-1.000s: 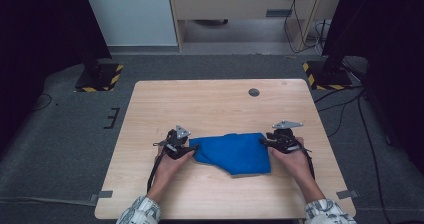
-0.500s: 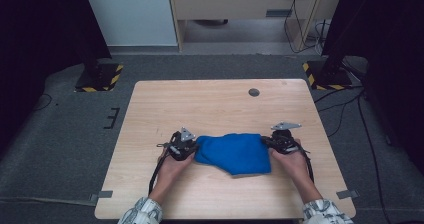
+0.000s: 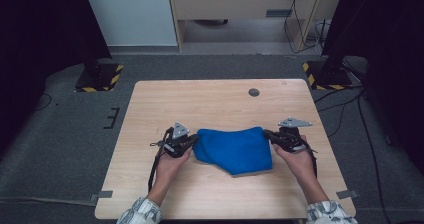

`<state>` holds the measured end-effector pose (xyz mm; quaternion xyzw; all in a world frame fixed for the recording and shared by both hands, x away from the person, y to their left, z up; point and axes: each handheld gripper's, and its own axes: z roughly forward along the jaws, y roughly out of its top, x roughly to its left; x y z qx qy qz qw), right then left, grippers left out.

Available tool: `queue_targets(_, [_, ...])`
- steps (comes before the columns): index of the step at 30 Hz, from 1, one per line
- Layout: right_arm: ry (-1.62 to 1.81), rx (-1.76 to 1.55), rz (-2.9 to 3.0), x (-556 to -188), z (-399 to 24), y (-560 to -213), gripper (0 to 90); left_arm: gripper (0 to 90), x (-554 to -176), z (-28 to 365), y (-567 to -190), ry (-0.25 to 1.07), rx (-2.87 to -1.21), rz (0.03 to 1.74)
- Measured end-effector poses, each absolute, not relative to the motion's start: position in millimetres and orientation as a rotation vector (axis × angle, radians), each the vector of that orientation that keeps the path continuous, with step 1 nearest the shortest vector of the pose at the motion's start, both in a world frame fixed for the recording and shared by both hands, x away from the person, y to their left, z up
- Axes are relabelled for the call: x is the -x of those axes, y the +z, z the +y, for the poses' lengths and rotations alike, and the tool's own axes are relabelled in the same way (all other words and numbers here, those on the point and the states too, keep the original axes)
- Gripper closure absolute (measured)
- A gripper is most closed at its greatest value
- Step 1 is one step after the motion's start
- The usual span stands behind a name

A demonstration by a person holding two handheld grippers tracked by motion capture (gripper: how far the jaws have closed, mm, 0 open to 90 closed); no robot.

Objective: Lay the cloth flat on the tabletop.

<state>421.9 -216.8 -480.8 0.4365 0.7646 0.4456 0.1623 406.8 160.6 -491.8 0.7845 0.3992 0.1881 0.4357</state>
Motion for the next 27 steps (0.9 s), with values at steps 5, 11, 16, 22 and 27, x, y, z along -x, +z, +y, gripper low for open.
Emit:
queue_targets(5, [1.293, -1.217, 2.173, -418.6, -214.8, -473.0, 87.9, 85.1, -402.5, 158.1, -475.2, 0.481, -1.939, 0.973])
queue_targets(11, [1.313, -1.192, 2.136, -419.4, -217.3, -460.8, 88.0, 85.3, -406.8, 157.1, -450.2, 0.495, -1.911, 0.955])
queue_targets(16, [1.32, -1.193, 2.107, -420.3, -223.0, -450.6, 88.0, 85.4, -412.3, 152.6, -441.1, 0.499, -1.908, 0.941])
queue_targets(22, [1.354, -1.171, 2.064, -415.7, -227.2, -430.9, 88.1, 85.6, -416.8, 150.6, -428.4, 0.525, -1.912, 0.935])
queue_targets(27, [1.354, -1.136, 2.065, -411.5, -225.1, -416.8, 88.1, 85.8, -415.7, 151.7, -416.4, 0.54, -1.895, 0.925])
